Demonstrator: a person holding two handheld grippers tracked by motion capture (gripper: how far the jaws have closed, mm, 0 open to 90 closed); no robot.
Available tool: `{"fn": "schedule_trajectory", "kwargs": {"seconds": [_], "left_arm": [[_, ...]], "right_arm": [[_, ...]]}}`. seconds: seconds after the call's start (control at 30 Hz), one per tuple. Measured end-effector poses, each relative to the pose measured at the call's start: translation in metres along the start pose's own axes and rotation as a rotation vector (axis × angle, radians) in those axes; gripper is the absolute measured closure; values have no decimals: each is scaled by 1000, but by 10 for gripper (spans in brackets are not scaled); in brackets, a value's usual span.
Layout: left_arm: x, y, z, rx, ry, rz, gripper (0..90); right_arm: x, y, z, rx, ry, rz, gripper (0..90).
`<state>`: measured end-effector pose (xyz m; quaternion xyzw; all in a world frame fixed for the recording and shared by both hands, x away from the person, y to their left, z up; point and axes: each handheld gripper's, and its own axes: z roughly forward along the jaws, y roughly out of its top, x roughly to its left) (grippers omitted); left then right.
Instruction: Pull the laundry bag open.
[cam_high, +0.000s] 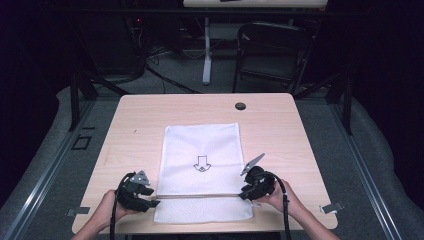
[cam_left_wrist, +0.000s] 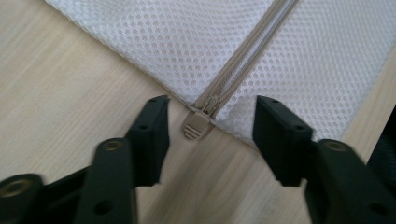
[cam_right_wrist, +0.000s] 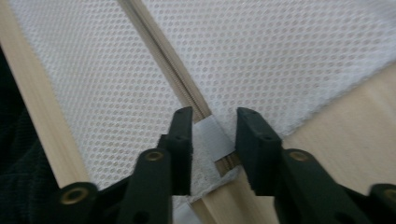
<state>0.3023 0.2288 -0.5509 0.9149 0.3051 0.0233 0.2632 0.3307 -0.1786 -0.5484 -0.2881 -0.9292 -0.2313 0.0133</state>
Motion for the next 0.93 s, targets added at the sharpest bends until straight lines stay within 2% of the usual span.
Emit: {"fn": "schedule_trajectory", "kwargs": {"seconds": [0.1, 0.13, 0.17, 0.2, 0.23, 0.27, 0.3, 0.33, 0.37, 0.4, 0.43, 0.5, 0.57, 0.6, 0.63, 0.73, 0.83, 0.87, 0.93], "left_arm": [[2, 0, -9, -30, 30, -37, 308], [3, -1, -13, -44, 39, -56, 275], [3, -1, -16, -52, 46, -70, 203], [4, -2, -19, -58, 56, -90, 179], [4, -2, -23, -65, 95, -116, 152], [4, -2, -23, -65, 95, -116, 128], [4, -3, -30, -80, 133, -142, 120], [4, -4, -34, -85, 153, -156, 105], [4, -4, -34, -85, 153, -156, 83], [4, -6, -41, -94, 195, -191, 81], [4, -8, -43, -105, 200, -207, 73], [5, -10, -47, -110, 222, -232, 65], [5, -11, -48, -111, 227, -235, 62], [5, -13, -49, -106, 252, -246, 61], [5, -13, -49, -106, 252, -246, 58], [7, -14, -51, -97, 264, -250, 52], [8, -14, -50, -94, 261, -243, 52], [8, -13, -48, -92, 275, -238, 52], [9, -13, -47, -91, 270, -238, 51]], "right_arm": [[4, 3, -7, -21, -45, -28, 525], [5, 3, -9, -38, -46, -14, 473], [4, 3, -14, -40, -48, -16, 406], [4, 3, -16, -45, -53, -14, 358], [4, 2, -19, -49, -71, -8, 307], [3, 2, -24, -44, -79, -6, 256], [2, 0, -27, -56, -82, 13, 188], [1, -1, -30, -60, -98, 24, 138], [0, -3, -34, -56, -122, 26, 136], [-1, -5, -40, -68, -135, 34, 132], [-2, -7, -42, -86, -146, 48, 116], [-5, -12, -52, -87, -169, 68, 103], [-6, -15, -55, -95, -179, 82, 94], [-10, -24, -62, -99, -188, 107, 71], [-11, -27, -63, -99, -205, 117, 56], [-15, -38, -68, -104, -216, 145, 5], [-19, -47, -71, -101, -227, 158, 0], [-20, -47, -69, -110, -217, 164, 0], [-22, -48, -69, -96, -227, 159, 0]]}}
